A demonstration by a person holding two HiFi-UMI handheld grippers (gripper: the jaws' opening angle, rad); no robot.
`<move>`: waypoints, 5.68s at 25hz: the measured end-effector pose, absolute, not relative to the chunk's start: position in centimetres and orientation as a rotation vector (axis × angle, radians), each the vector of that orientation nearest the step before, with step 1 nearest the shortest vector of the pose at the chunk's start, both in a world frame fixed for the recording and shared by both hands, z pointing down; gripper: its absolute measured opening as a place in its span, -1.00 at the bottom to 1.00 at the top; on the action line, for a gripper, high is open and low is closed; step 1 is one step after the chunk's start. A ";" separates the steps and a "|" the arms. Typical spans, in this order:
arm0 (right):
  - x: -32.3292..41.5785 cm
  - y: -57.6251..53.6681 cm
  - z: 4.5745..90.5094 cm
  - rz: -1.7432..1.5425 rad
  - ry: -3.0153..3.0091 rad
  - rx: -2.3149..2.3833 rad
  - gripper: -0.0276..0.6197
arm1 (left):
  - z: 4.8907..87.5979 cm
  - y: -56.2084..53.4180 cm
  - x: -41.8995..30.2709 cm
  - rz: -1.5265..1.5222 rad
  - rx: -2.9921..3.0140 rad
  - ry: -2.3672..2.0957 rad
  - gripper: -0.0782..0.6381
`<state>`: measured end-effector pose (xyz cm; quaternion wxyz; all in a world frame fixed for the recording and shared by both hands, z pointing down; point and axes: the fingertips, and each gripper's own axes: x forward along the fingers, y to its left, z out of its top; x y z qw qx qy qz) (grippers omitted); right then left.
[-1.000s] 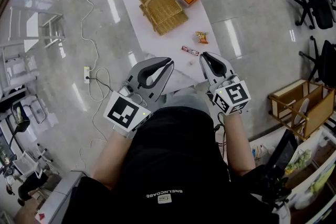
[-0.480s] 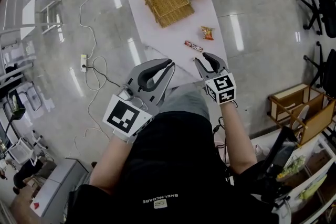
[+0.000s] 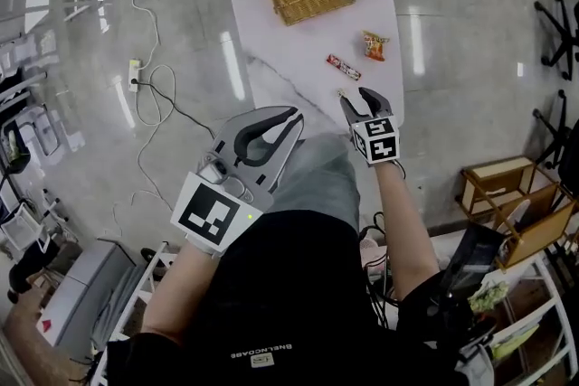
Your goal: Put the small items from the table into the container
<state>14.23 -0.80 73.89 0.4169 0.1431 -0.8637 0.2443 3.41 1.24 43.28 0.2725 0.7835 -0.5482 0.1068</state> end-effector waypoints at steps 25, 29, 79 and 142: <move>15.0 3.2 91.1 0.496 -1.875 0.201 -0.33 | 57.5 6.1 1.5 0.156 1.858 -1.461 -0.76; 15.3 3.1 91.2 0.470 -1.863 0.223 -0.43 | 59.1 6.7 1.3 0.149 1.836 -1.443 -0.76; -8.1 -19.7 65.3 0.325 -2.396 0.456 -0.44 | 53.5 1.3 -6.4 0.112 1.921 -1.525 -0.76; 6.6 -4.0 33.8 0.490 -2.755 0.674 -0.73 | 30.8 0.2 0.7 0.164 2.368 -1.414 -0.76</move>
